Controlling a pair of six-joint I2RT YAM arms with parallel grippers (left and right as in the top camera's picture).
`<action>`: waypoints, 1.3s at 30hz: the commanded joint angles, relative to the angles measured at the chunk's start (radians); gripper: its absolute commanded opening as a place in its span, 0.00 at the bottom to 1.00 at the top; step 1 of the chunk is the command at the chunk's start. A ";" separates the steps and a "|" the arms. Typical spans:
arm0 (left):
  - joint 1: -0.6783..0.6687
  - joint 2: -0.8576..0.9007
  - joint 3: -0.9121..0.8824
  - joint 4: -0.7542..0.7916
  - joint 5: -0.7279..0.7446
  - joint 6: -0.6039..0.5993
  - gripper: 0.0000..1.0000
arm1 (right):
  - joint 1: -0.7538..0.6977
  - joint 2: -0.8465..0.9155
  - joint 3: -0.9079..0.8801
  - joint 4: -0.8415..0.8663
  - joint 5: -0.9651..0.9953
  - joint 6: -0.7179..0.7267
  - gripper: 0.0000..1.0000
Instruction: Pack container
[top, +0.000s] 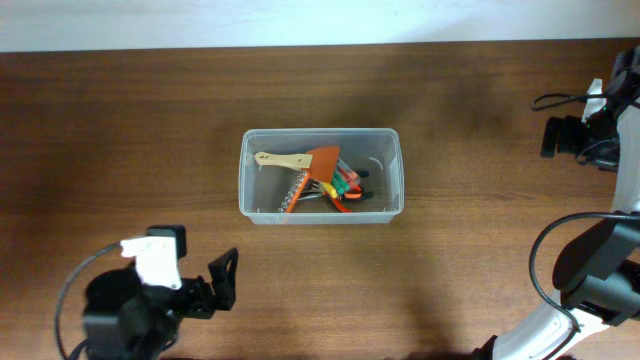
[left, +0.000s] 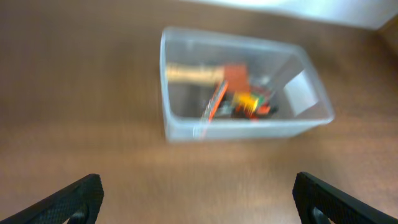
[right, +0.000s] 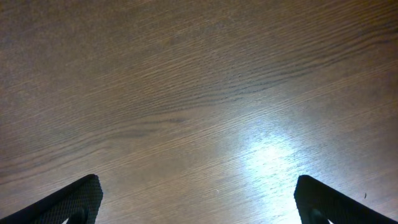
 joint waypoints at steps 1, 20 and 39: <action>0.000 -0.001 -0.061 -0.017 0.003 -0.103 0.99 | -0.005 0.002 -0.002 0.003 -0.002 0.009 0.99; 0.000 -0.016 -0.348 0.388 -0.352 0.085 0.99 | -0.005 0.002 -0.002 0.003 -0.002 0.009 0.99; 0.038 -0.347 -0.698 0.791 -0.320 0.086 0.99 | -0.005 0.002 -0.002 0.003 -0.002 0.009 0.98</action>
